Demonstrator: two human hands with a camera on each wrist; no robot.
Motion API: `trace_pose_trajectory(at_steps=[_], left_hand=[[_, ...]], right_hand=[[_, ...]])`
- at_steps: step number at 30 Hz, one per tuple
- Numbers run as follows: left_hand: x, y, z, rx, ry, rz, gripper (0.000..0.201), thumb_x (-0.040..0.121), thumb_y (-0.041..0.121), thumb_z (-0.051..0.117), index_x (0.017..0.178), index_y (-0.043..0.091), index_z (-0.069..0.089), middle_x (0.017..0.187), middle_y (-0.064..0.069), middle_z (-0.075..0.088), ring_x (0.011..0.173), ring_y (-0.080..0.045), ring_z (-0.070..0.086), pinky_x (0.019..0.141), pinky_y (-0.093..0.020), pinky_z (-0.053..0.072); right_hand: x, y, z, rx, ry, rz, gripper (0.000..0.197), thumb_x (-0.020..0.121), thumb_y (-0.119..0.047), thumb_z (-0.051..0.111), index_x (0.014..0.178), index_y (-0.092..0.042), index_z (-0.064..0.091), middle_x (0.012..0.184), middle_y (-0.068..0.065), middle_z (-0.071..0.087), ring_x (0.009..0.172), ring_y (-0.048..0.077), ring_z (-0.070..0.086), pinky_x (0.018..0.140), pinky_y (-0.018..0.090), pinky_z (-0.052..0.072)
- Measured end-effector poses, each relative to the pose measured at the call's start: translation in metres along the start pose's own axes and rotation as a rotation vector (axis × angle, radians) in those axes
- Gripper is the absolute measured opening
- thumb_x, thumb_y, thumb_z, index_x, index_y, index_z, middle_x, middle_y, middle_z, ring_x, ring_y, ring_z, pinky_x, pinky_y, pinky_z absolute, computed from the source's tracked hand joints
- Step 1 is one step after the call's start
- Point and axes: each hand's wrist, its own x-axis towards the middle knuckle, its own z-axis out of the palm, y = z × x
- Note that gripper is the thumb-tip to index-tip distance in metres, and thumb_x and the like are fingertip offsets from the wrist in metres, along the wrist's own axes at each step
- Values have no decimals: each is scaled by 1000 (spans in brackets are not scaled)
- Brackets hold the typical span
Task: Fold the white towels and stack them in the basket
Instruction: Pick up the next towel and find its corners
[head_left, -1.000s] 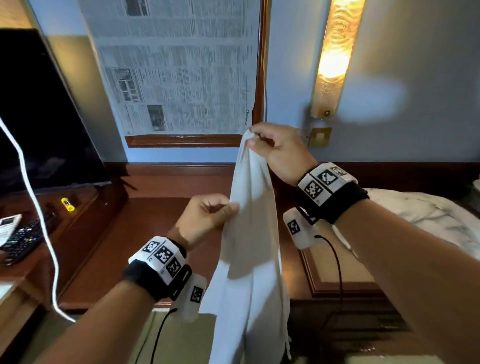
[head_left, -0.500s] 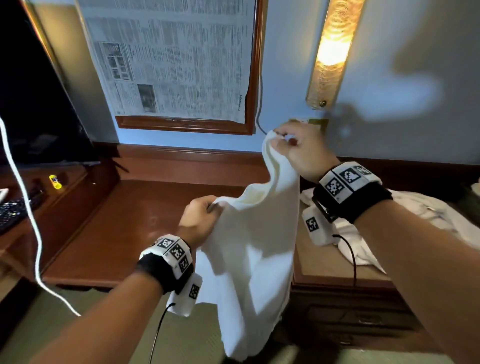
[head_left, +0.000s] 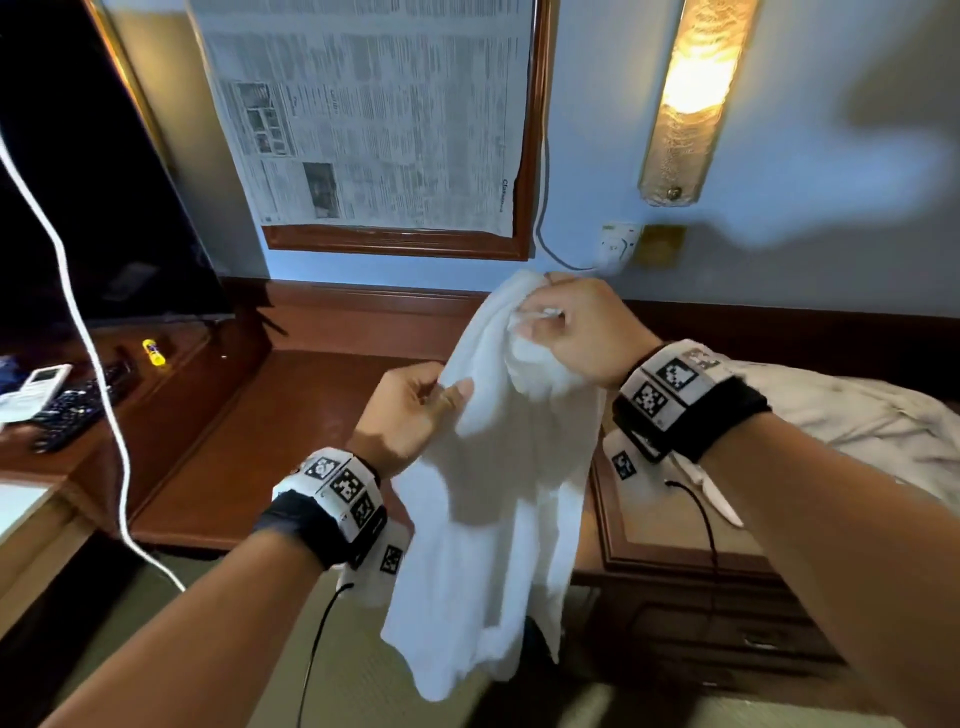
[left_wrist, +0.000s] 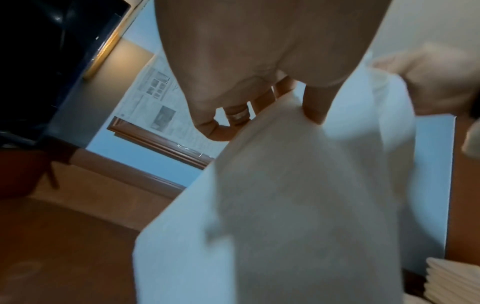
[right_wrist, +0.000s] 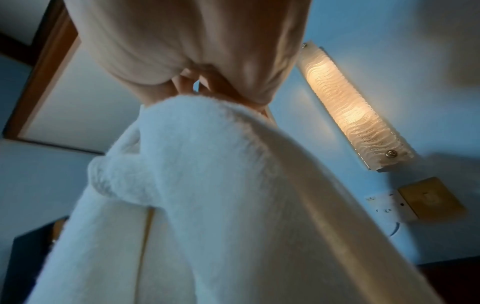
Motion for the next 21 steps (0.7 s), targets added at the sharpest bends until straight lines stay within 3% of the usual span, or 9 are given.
trace_pose_trajectory(at_steps=[3, 4, 6, 8, 10, 12, 16, 18, 21], left_hand=[[-14, -35, -15, 145, -10, -69, 56, 78, 63, 68, 86, 8, 67, 81, -27, 66, 66, -28, 63, 66, -52, 55], [-17, -45, -17, 167, -7, -97, 47, 79, 60, 69, 88, 14, 69, 82, -21, 69, 70, -32, 68, 69, -52, 56], [-23, -61, -21, 204, -20, -138, 21, 85, 47, 71, 89, 27, 71, 77, -1, 74, 71, -20, 70, 67, -41, 58], [-31, -77, -27, 281, -46, -186, 6, 88, 40, 70, 89, 34, 72, 77, 9, 74, 70, -12, 68, 66, -35, 54], [-39, -92, -39, 338, -55, -251, 16, 86, 45, 67, 90, 30, 73, 79, 4, 75, 78, -21, 71, 67, -38, 55], [-42, -98, -57, 350, -5, -295, 24, 88, 46, 69, 86, 22, 72, 75, -2, 73, 73, -26, 70, 63, -39, 56], [-36, -92, -115, 294, 292, -291, 18, 89, 28, 76, 80, 14, 68, 69, -3, 67, 64, -22, 61, 52, -25, 46], [-30, -88, -150, 251, 427, -267, 20, 84, 28, 80, 79, 13, 69, 67, -6, 66, 62, -21, 59, 49, -23, 46], [-23, -78, -183, 252, 404, -233, 18, 80, 26, 84, 82, 13, 72, 68, -4, 66, 62, -17, 57, 48, -19, 48]], right_hand=[[17, -15, -14, 62, 154, 16, 9, 89, -9, 67, 91, -4, 74, 91, 9, 65, 89, 17, 57, 77, 18, 38], [22, -18, -18, 91, 213, 15, 10, 89, -9, 68, 91, -1, 74, 92, 16, 65, 84, 16, 56, 74, 17, 37], [33, -23, -25, 160, 311, 28, 13, 88, -9, 68, 89, 3, 72, 93, 23, 66, 79, 23, 57, 73, 19, 39], [40, -28, -30, 262, 364, 63, 7, 88, -10, 69, 92, -11, 75, 90, 5, 70, 81, 13, 62, 81, 21, 45], [45, -23, -34, 339, 376, 124, 12, 87, -14, 70, 92, -24, 73, 86, -17, 67, 84, 3, 61, 84, 23, 48], [44, -13, -36, 338, 371, 191, 12, 84, -18, 71, 85, -29, 73, 77, -24, 64, 79, 1, 60, 79, 22, 46], [19, 12, -26, 217, 355, 296, 42, 86, -3, 70, 52, -26, 63, 47, -23, 50, 53, -8, 46, 60, 12, 36], [-1, 23, -13, 206, 303, 406, 37, 88, -2, 69, 57, -19, 60, 50, -19, 50, 50, -7, 44, 57, 12, 37], [-26, 31, 11, 242, 259, 555, 22, 89, -7, 69, 70, -18, 68, 63, -11, 59, 51, -8, 50, 64, 17, 43]])
